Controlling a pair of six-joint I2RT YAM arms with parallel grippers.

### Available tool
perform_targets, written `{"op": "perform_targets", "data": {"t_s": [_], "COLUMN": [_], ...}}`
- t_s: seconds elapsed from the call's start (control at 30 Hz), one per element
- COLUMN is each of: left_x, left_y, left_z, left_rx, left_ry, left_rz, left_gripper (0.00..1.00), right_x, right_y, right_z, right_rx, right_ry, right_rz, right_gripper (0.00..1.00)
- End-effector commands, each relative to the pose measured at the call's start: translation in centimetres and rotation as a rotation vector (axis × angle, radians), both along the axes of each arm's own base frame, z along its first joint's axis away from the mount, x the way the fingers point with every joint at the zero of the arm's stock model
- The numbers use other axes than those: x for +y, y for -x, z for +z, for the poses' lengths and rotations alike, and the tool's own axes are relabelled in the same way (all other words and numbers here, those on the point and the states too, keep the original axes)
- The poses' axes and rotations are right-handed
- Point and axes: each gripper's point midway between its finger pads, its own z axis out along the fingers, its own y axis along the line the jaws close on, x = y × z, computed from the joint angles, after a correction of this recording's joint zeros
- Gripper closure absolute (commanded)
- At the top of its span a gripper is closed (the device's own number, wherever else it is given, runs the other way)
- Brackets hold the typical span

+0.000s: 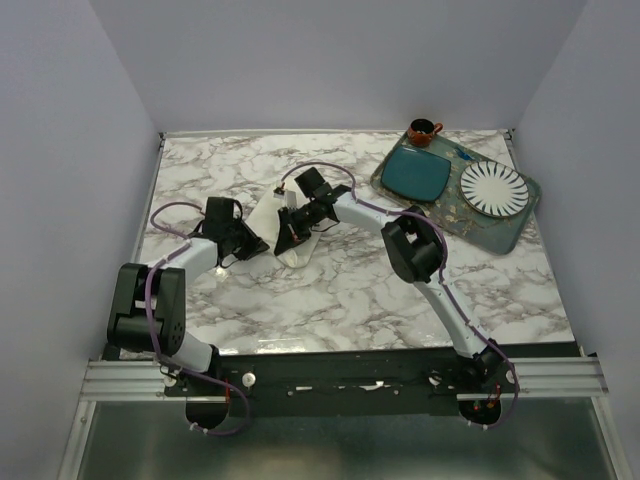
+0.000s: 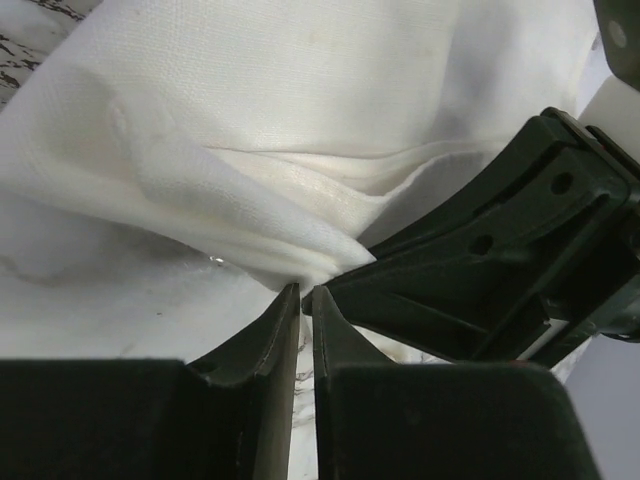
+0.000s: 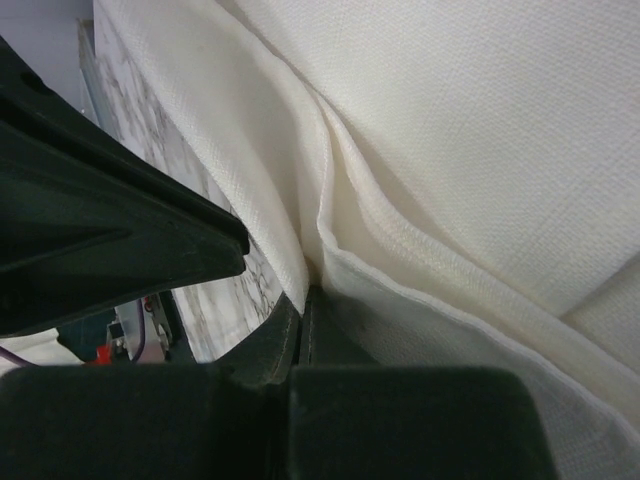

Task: Fold the napkin, place the utensils inside, and roll it up
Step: Roll the napkin with the utensil

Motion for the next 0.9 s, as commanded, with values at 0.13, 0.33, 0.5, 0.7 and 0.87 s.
{"op": "perform_targets", "data": {"t_s": [0.13, 0.33, 0.5, 0.7, 0.87], "left_x": [0.4, -0.1, 0.0, 0.8, 1.5], "left_y": [-2.3, -3.4, -3.8, -3.8, -3.2], "left_z": [-0.5, -0.6, -1.5, -3.3, -5.0], "left_rx": [-0.02, -0.03, 0.001, 0.075, 0.145], "left_ry": [-0.024, -0.021, -0.035, -0.09, -0.142], "left_rz": [0.049, 0.042, 0.052, 0.08, 0.076], "left_gripper": [0.84, 0.86, 0.88, 0.95, 0.96], "right_x": [-0.6, -0.7, -0.7, -1.3, -2.4], "right_y": [0.2, 0.2, 0.3, -0.1, -1.3], "right_z": [-1.3, -1.4, -0.9, -0.2, 1.8], "right_rx": [0.048, 0.049, 0.04, -0.01, -0.146], "right_ry": [0.013, 0.013, 0.012, 0.054, 0.123], "right_rz": [-0.002, 0.001, 0.001, -0.009, -0.009], "right_gripper": [1.0, 0.99, 0.99, 0.8, 0.46]}}
